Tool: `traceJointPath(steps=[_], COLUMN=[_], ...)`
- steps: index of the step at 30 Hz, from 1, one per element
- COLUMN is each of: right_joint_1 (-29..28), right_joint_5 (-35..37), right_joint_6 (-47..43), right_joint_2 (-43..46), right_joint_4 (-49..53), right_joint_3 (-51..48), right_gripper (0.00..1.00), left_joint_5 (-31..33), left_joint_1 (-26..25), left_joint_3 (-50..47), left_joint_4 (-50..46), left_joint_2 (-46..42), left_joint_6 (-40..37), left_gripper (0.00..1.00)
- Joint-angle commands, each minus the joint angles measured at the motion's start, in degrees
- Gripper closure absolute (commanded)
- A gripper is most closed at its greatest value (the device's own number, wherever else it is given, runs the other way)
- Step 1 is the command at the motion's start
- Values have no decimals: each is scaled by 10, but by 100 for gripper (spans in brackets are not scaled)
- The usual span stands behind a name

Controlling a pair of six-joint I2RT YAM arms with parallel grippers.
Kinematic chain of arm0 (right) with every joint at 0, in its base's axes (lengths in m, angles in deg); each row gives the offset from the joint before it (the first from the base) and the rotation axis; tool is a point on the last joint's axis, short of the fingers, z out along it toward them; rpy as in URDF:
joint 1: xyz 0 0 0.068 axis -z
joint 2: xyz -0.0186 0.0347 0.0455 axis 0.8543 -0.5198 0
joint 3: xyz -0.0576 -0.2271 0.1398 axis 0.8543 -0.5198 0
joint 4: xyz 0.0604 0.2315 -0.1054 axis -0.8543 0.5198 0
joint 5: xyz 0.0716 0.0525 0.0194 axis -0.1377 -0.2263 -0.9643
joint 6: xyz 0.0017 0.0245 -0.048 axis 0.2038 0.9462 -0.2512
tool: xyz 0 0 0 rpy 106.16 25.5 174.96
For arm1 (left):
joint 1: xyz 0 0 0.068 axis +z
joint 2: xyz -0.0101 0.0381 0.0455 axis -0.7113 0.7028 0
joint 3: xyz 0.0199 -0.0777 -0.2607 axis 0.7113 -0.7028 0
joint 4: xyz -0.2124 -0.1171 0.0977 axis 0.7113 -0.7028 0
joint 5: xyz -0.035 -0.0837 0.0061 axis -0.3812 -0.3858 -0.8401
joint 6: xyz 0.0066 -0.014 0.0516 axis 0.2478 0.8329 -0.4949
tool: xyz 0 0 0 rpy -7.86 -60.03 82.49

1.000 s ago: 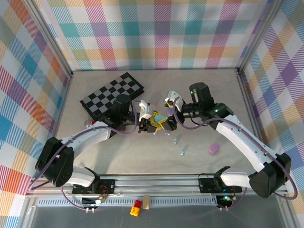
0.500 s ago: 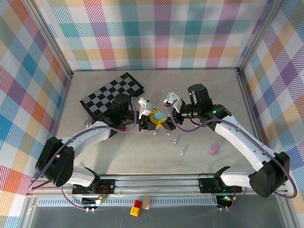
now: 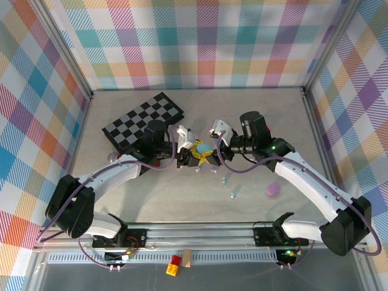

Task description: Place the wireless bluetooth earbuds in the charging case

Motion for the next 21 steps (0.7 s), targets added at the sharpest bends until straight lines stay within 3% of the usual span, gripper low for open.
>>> traceJointPath(steps=[1,8,21], right_joint_1=[18,24,24], right_joint_5=[79,81,4], right_joint_6=[8,21,2], right_joint_2=[12,24,19], right_joint_4=[-48,-63,-30], right_joint_3=[-8,-17,-8], right_gripper=[22,27,29], left_joint_5=[-75,-79,-80], left_joint_1=[-5,-6,-6], left_joint_3=[8,11,16], left_joint_4=[-5,-4,-2], left_joint_2=[-24,-22,-19], left_joint_6=[-23,-23,-22], left_gripper=[67,67,67])
